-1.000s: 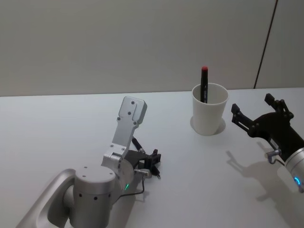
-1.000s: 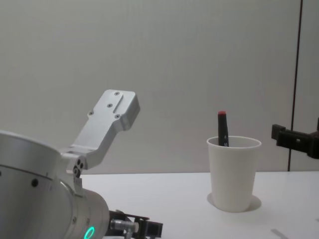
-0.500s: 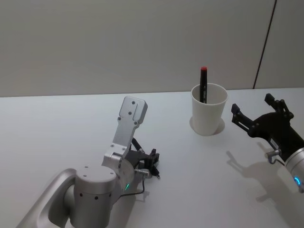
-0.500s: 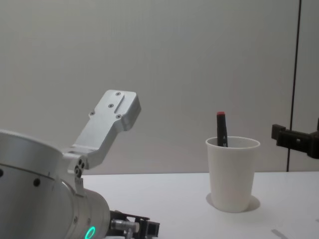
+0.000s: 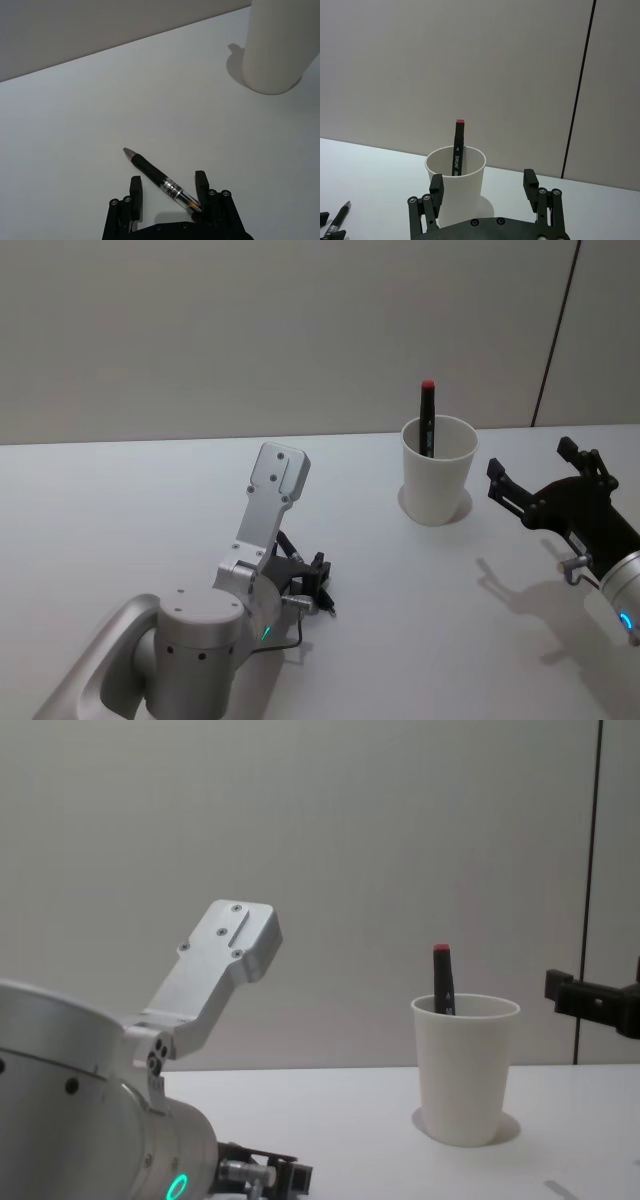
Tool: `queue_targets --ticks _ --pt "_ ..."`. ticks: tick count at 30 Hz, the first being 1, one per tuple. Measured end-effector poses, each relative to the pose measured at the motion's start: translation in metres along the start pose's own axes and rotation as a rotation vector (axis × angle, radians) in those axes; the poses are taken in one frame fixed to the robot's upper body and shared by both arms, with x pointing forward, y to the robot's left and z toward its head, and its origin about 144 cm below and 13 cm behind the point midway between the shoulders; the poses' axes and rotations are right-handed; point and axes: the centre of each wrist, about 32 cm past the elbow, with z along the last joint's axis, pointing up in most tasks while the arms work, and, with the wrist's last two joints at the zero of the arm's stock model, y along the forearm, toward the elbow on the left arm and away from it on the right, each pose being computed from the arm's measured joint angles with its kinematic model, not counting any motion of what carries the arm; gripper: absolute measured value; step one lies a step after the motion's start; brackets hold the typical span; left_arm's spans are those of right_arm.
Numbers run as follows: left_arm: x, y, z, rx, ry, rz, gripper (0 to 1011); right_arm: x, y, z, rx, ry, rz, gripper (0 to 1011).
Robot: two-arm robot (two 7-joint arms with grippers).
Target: Place the pen into the pen holder.
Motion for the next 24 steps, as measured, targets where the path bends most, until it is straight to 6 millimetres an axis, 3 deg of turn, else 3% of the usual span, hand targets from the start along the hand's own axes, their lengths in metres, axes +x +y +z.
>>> queue_targets --ticks 14,24 --pt "0.0034 0.0026 0.0009 -0.005 -0.036 0.004 560 0.0 0.0 0.0 0.0 0.0 0.0 1002" --pt "0.0053 0.0037 0.0014 -0.003 -0.047 -0.001 244 0.0 0.0 0.0 0.0 0.0 0.0 1002"
